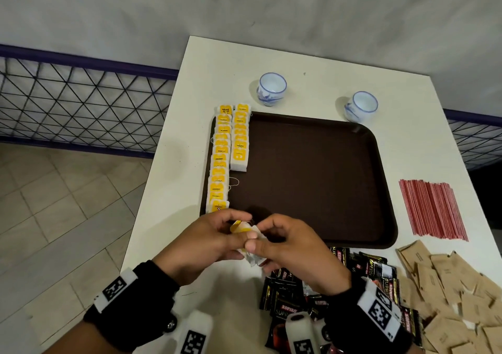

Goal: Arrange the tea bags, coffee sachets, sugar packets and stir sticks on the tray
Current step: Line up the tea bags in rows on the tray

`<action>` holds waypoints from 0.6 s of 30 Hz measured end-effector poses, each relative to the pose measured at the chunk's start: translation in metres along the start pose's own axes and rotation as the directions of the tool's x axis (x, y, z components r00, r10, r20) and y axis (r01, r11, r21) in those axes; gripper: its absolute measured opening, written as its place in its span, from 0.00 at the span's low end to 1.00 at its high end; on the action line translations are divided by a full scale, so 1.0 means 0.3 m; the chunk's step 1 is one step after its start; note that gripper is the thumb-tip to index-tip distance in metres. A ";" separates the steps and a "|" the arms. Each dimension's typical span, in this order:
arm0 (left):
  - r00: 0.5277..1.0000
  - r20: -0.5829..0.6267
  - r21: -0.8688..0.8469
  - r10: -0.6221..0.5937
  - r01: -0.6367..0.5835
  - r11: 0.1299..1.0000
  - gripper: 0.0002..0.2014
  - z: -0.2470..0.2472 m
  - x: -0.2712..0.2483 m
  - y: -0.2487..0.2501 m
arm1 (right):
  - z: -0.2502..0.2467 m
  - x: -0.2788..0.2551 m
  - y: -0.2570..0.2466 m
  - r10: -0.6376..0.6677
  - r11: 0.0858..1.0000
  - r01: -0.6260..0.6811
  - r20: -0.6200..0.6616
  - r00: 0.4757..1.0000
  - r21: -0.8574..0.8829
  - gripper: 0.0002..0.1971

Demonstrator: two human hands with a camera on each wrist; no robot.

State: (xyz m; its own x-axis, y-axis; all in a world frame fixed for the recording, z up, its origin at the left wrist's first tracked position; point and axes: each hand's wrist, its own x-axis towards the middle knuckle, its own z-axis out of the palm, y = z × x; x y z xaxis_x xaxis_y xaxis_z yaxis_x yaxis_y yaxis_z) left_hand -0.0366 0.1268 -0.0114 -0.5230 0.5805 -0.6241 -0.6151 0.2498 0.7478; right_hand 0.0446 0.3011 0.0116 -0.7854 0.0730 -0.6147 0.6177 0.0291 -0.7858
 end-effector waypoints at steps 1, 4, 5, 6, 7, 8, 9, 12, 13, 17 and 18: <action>1.000 -0.010 -0.004 0.007 -0.007 1.000 0.16 0.005 0.004 0.009 | -0.005 0.003 -0.001 -0.014 1.000 0.015 -0.022 1.000 0.012 0.15; 0.999 -0.031 -0.084 -0.007 0.004 0.996 0.14 0.016 0.013 0.030 | -0.016 0.011 -0.007 -0.042 0.998 0.046 -0.091 0.995 0.038 0.10; 0.999 -0.034 -0.106 -0.006 0.002 0.994 0.13 0.018 0.017 0.032 | -0.018 0.013 -0.007 -0.052 0.997 0.058 -0.106 0.993 0.055 0.09; 0.999 -0.039 -0.110 0.004 -0.009 0.994 0.13 0.020 0.019 0.033 | -0.018 0.014 -0.009 -0.064 0.995 0.073 -0.114 0.991 0.074 0.09; 0.999 -0.047 -0.101 0.020 -0.024 0.995 0.13 0.022 0.020 0.033 | -0.018 0.015 -0.011 -0.082 0.991 0.093 -0.116 0.990 0.094 0.08; 0.998 -0.052 -0.083 0.039 -0.044 0.996 0.14 0.025 0.022 0.032 | -0.018 0.015 -0.012 -0.104 0.986 0.117 -0.116 0.988 0.115 0.08; 0.997 -0.049 -0.061 0.061 -0.063 0.996 0.14 0.027 0.024 0.030 | -0.018 0.015 -0.014 -0.130 0.981 0.144 -0.114 0.985 0.131 0.09; 0.996 -0.014 -0.056 0.091 -0.092 0.994 0.19 0.044 0.024 0.029 | -0.008 0.020 -0.018 -0.212 0.965 0.227 -0.120 0.970 0.129 0.08; 0.997 -0.001 -0.103 0.083 -0.083 0.991 0.21 0.050 0.026 0.026 | -0.002 0.025 -0.015 -0.234 0.962 0.249 -0.132 0.963 0.115 0.08; 0.997 0.061 -0.400 0.050 -0.022 0.916 0.18 0.075 0.021 0.033 | 0.022 0.053 0.007 -0.283 0.957 0.289 -0.228 0.932 -0.004 0.08; 0.997 0.050 -0.429 0.052 -0.026 0.903 0.16 0.077 0.022 0.032 | 0.026 0.060 0.014 -0.294 0.956 0.290 -0.241 0.925 -0.050 0.09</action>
State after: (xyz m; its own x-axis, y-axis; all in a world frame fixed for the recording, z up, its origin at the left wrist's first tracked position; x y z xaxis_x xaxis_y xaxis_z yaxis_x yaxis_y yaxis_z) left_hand -0.0324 0.1508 -0.0032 -0.5240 0.6311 -0.5720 -0.7951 -0.1215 0.5942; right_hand 0.0328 0.2947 -0.0034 -0.8983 0.2996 -0.3215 0.3643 0.0986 -0.9260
